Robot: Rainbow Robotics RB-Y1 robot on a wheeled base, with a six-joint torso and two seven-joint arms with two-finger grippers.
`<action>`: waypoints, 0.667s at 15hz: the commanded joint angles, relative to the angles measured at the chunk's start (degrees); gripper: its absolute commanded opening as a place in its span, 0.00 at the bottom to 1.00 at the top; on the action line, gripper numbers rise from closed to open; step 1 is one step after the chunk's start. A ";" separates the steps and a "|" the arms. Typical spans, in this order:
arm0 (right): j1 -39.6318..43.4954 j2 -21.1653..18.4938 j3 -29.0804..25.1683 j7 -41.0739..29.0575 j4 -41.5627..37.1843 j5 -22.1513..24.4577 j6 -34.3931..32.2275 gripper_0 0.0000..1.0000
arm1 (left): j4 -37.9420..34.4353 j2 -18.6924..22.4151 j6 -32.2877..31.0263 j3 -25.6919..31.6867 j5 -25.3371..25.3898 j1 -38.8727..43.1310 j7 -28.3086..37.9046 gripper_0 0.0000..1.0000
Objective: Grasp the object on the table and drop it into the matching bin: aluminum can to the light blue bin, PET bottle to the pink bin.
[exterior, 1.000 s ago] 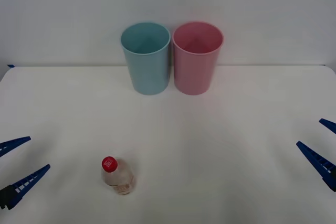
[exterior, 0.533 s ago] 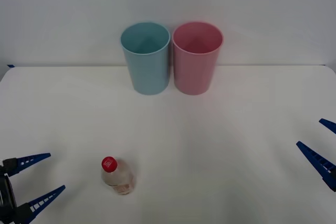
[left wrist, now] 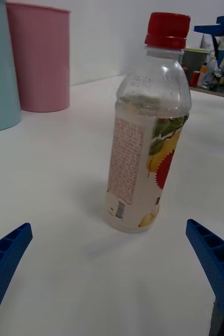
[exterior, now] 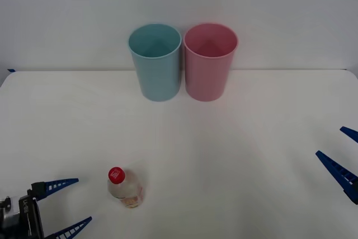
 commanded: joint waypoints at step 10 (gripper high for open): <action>0.00 0.00 0.00 0.00 0.00 0.00 0.00 1.00 | 0.41 -10.32 0.79 -0.86 -2.39 -2.07 -2.97 1.00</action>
